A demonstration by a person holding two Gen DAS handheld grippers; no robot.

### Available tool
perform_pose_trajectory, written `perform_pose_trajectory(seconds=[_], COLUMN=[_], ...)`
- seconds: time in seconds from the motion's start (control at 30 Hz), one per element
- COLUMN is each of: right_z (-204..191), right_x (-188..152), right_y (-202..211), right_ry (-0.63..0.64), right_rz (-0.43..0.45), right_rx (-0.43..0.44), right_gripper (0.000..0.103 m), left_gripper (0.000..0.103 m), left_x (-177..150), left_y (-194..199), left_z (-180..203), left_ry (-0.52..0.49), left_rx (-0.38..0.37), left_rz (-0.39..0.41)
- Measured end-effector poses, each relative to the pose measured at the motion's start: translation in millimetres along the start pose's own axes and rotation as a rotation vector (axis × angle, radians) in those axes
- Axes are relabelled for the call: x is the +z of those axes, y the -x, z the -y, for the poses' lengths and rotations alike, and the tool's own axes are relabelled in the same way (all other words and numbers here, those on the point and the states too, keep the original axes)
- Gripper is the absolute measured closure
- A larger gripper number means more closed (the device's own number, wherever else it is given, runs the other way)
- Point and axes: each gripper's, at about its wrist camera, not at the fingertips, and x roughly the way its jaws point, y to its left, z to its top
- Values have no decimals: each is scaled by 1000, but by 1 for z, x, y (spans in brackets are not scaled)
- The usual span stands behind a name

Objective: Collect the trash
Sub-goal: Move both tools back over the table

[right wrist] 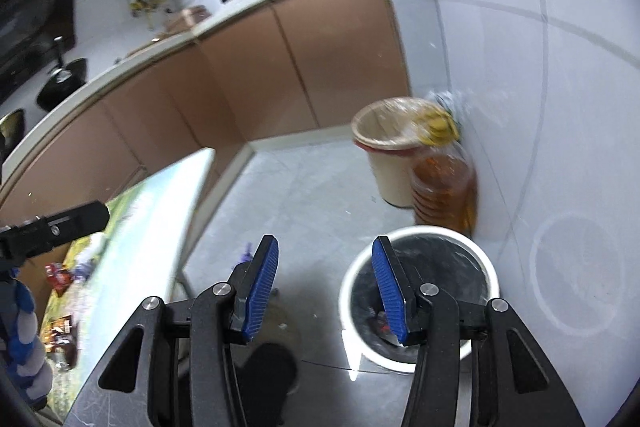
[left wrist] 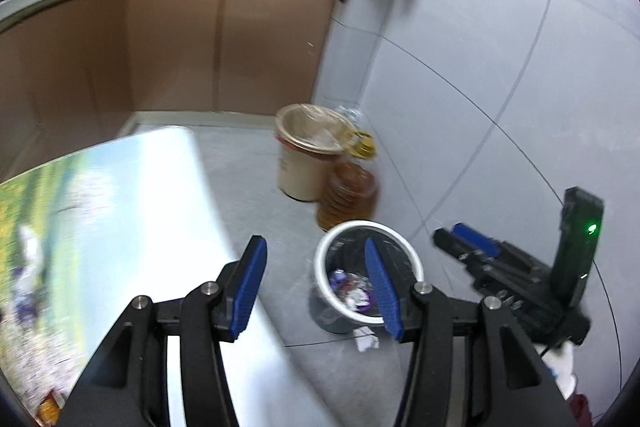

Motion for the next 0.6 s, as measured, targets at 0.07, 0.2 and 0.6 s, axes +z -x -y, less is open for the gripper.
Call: perform_pose_trajectory(seconds=[0.07, 0.2, 0.6], right_z=[-23, -65, -193], right_x=[5, 12, -14], right_y=[9, 22, 24], right_ry=[26, 82, 256], right_rz=[8, 15, -99], right_rx=[30, 80, 292], right_gripper=[54, 54, 47], left_gripper=[54, 54, 53], left_x=[-6, -21, -116], left_y=[23, 64, 162], left_z=[-18, -57, -186], left_ry=[12, 44, 231], left_rx=[30, 86, 238], left_rz=[25, 63, 97])
